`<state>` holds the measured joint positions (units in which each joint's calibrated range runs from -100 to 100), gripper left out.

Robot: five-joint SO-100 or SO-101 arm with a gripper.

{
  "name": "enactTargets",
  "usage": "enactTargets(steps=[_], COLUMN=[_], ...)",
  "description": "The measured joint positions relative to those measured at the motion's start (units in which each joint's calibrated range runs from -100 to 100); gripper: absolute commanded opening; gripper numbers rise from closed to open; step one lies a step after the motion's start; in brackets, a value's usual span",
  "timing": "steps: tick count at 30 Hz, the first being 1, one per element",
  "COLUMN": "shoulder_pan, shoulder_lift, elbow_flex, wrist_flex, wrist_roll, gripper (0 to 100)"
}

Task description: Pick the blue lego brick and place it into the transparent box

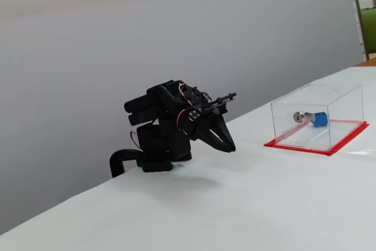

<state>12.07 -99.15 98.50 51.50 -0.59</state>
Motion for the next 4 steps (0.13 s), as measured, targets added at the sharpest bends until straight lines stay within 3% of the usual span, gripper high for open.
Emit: enactTargets(steps=[4], shoulder_pan=[0.00], shoulder_lift=[0.00], elbow_flex=[0.00], wrist_flex=[0.00], wrist_roll=[0.00], gripper=[1])
